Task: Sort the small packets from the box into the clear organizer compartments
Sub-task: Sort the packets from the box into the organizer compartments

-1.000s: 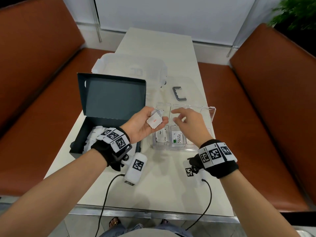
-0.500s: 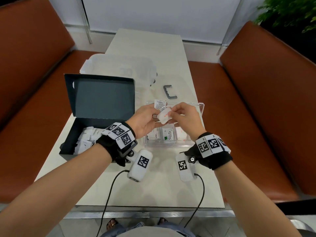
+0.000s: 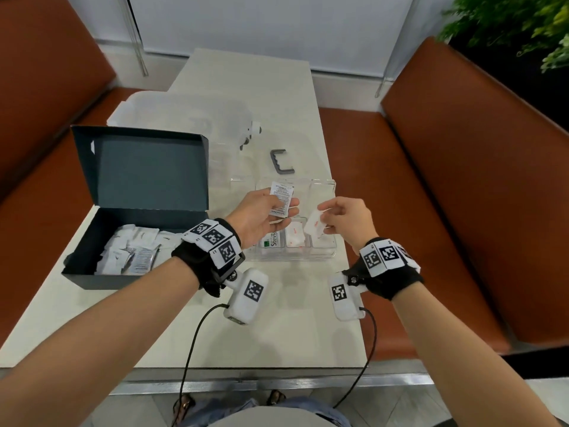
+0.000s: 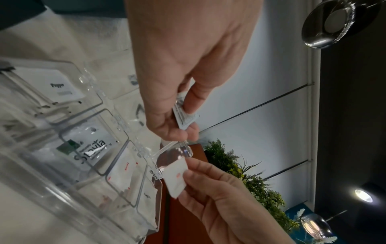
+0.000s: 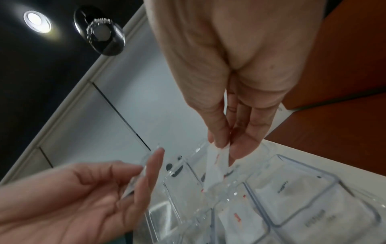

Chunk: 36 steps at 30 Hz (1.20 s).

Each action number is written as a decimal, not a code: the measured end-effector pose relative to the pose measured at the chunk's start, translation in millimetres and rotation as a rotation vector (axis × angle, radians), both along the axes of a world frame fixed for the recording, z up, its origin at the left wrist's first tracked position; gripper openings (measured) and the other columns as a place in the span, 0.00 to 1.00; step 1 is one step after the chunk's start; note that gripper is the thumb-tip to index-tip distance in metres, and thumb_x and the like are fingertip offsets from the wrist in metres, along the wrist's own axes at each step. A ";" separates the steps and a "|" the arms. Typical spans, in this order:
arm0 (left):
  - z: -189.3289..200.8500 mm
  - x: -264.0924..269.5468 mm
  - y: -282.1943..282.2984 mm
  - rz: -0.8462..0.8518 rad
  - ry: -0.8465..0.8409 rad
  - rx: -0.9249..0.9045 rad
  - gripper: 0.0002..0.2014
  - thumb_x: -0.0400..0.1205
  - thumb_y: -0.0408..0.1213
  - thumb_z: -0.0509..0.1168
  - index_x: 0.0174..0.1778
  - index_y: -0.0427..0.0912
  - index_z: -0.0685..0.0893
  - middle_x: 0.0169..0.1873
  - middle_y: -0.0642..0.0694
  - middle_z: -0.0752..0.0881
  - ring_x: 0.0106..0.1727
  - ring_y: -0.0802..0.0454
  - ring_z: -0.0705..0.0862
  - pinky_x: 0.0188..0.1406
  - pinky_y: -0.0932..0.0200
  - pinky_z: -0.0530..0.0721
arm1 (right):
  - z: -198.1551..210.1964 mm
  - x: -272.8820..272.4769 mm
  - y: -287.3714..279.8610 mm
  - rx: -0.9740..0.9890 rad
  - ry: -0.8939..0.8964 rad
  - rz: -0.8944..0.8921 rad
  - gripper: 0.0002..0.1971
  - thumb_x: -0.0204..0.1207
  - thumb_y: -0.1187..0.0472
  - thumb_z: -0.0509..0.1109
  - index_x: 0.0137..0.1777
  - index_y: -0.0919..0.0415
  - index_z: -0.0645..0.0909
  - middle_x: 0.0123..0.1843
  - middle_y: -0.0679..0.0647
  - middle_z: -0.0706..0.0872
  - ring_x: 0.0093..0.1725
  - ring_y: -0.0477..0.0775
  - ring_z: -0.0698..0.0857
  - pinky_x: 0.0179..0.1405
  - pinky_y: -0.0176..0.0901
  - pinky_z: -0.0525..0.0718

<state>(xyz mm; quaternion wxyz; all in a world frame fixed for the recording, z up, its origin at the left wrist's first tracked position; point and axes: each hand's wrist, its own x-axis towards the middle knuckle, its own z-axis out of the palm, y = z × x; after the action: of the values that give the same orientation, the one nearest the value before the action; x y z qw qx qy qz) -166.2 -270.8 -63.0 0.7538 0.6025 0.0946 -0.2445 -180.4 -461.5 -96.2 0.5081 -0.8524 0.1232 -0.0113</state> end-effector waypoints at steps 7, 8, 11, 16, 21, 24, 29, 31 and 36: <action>-5.0 -6.8 1.4 0.062 0.009 -0.002 0.12 0.86 0.23 0.56 0.60 0.36 0.81 0.48 0.42 0.90 0.46 0.49 0.89 0.47 0.56 0.85 | -7.6 23.4 20.3 -0.235 0.072 0.256 0.07 0.70 0.73 0.74 0.46 0.66 0.89 0.39 0.58 0.89 0.36 0.46 0.84 0.29 0.17 0.75; -5.8 -7.8 3.4 0.068 0.010 -0.001 0.12 0.86 0.24 0.56 0.60 0.36 0.81 0.48 0.41 0.90 0.47 0.48 0.89 0.47 0.56 0.85 | -8.9 26.8 24.2 -0.271 0.063 0.282 0.07 0.69 0.74 0.74 0.45 0.67 0.89 0.40 0.59 0.90 0.38 0.48 0.84 0.30 0.17 0.73; -7.6 -9.8 11.4 0.081 0.008 -0.006 0.12 0.86 0.24 0.56 0.60 0.36 0.81 0.48 0.42 0.90 0.46 0.48 0.89 0.45 0.57 0.85 | -17.0 36.8 35.9 -0.429 0.066 0.346 0.06 0.69 0.72 0.76 0.45 0.66 0.89 0.45 0.60 0.90 0.43 0.52 0.84 0.39 0.25 0.76; -8.7 -9.4 25.4 0.097 0.012 -0.020 0.11 0.85 0.24 0.57 0.58 0.37 0.82 0.47 0.41 0.90 0.45 0.49 0.89 0.39 0.59 0.86 | -30.6 39.2 40.6 -0.622 0.056 0.329 0.05 0.72 0.67 0.74 0.47 0.62 0.83 0.52 0.60 0.84 0.52 0.61 0.83 0.53 0.50 0.82; -10.9 -7.1 35.7 0.098 0.025 -0.026 0.10 0.85 0.23 0.57 0.56 0.37 0.82 0.48 0.41 0.90 0.47 0.48 0.90 0.39 0.58 0.86 | -22.8 32.3 31.7 -0.818 0.005 0.578 0.12 0.71 0.55 0.77 0.53 0.48 0.83 0.50 0.47 0.77 0.55 0.54 0.77 0.55 0.52 0.70; -11.6 -6.3 38.1 0.087 0.029 -0.032 0.10 0.85 0.24 0.58 0.56 0.37 0.82 0.47 0.41 0.91 0.47 0.48 0.90 0.39 0.58 0.86 | -21.2 30.8 34.9 -0.998 0.020 0.695 0.17 0.70 0.53 0.77 0.58 0.44 0.81 0.57 0.48 0.78 0.59 0.55 0.73 0.55 0.54 0.64; -10.3 -5.1 39.9 0.068 0.017 -0.042 0.11 0.85 0.24 0.57 0.57 0.37 0.82 0.48 0.41 0.90 0.48 0.48 0.90 0.39 0.59 0.86 | -25.9 33.5 35.0 -1.064 0.055 0.721 0.20 0.73 0.51 0.75 0.65 0.44 0.80 0.63 0.49 0.79 0.63 0.56 0.73 0.58 0.56 0.64; -9.2 -5.0 41.0 0.071 0.015 -0.044 0.11 0.85 0.24 0.57 0.58 0.37 0.82 0.48 0.41 0.90 0.47 0.48 0.90 0.38 0.59 0.87 | -27.9 33.4 34.5 -1.057 0.047 0.707 0.18 0.75 0.51 0.73 0.65 0.44 0.80 0.62 0.50 0.79 0.62 0.56 0.74 0.57 0.55 0.64; -9.1 -4.5 44.1 0.080 0.024 -0.055 0.10 0.86 0.24 0.58 0.59 0.36 0.82 0.47 0.42 0.91 0.43 0.50 0.90 0.37 0.60 0.87 | -30.2 34.5 30.9 -0.983 0.068 0.666 0.16 0.78 0.48 0.67 0.65 0.45 0.81 0.62 0.51 0.79 0.62 0.56 0.74 0.55 0.53 0.63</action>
<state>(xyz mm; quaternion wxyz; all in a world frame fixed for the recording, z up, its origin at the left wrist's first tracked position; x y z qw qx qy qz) -170.7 -226.6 -72.1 0.7782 0.5741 0.1209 -0.2239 -145.9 -430.6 -126.3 0.0257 -0.9803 -0.1546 0.1202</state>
